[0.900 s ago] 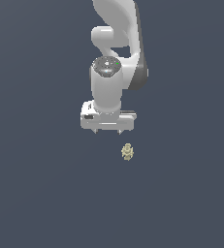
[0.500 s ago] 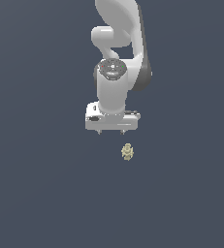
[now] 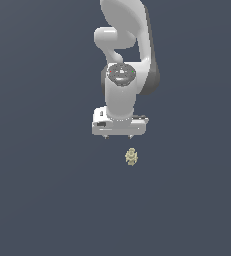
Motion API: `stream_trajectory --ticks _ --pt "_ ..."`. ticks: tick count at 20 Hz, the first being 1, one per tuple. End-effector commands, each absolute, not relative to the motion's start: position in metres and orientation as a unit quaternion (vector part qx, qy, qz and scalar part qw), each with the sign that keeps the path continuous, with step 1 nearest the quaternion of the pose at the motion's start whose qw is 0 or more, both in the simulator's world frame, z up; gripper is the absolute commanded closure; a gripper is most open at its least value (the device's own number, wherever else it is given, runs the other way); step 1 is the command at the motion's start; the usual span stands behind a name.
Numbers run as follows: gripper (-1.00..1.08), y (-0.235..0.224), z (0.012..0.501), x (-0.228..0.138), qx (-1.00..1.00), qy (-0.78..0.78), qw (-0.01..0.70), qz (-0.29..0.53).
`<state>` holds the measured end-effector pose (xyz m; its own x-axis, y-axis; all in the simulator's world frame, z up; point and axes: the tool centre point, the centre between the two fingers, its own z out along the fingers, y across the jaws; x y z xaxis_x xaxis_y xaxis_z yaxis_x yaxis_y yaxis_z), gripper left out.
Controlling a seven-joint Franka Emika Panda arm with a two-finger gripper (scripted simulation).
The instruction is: Pick up the object and move it to a goal position.
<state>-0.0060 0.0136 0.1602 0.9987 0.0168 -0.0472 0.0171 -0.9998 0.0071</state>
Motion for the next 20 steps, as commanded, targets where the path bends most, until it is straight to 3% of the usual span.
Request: stream_trajectory --ticks 1,20 --pt "-0.92 0.017 0.157 -0.004 1.0 0.002 0.004 -0.023" --pt "-0.92 0.074 0.096 0.022 0.994 -0.113 0.0 -0.002"
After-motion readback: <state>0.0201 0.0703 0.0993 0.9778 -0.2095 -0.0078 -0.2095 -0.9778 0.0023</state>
